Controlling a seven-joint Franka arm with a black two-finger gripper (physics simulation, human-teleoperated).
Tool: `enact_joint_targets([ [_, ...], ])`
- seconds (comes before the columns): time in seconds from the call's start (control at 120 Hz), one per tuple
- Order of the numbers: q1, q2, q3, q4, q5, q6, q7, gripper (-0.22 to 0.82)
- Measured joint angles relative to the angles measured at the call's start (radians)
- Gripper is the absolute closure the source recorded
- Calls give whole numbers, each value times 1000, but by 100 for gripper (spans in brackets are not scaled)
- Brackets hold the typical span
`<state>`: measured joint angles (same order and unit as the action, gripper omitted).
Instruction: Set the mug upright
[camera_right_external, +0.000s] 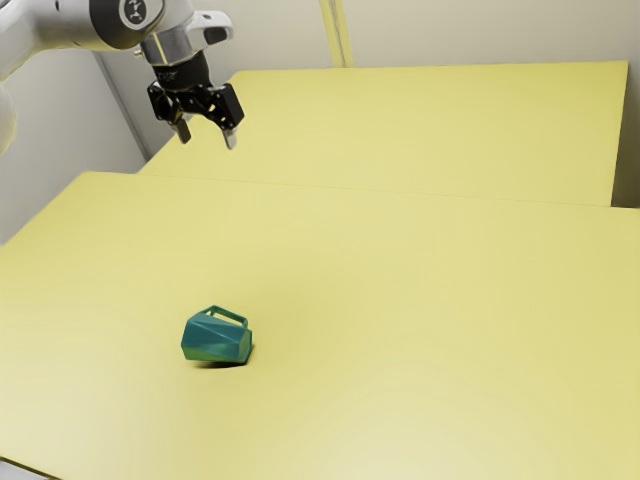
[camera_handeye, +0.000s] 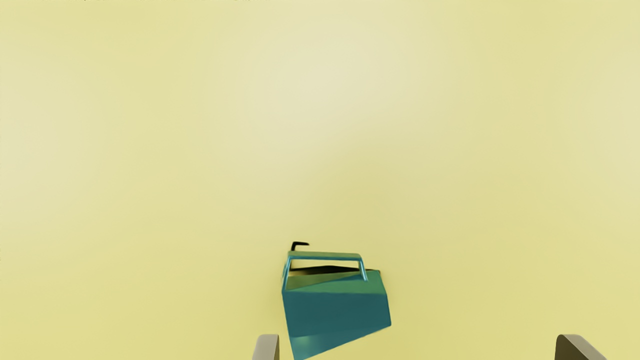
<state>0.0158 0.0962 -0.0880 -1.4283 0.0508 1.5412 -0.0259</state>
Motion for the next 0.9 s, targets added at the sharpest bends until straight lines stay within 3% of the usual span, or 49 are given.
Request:
enact_joint_targets([
  [0.3,2,-23,-2,-30,-19,36,-7,0],
  [0.692,37,-141,-1,-320,-177,181,-11,0],
  [0.9,165,-189,0,-498,-274,232,59,0],
])
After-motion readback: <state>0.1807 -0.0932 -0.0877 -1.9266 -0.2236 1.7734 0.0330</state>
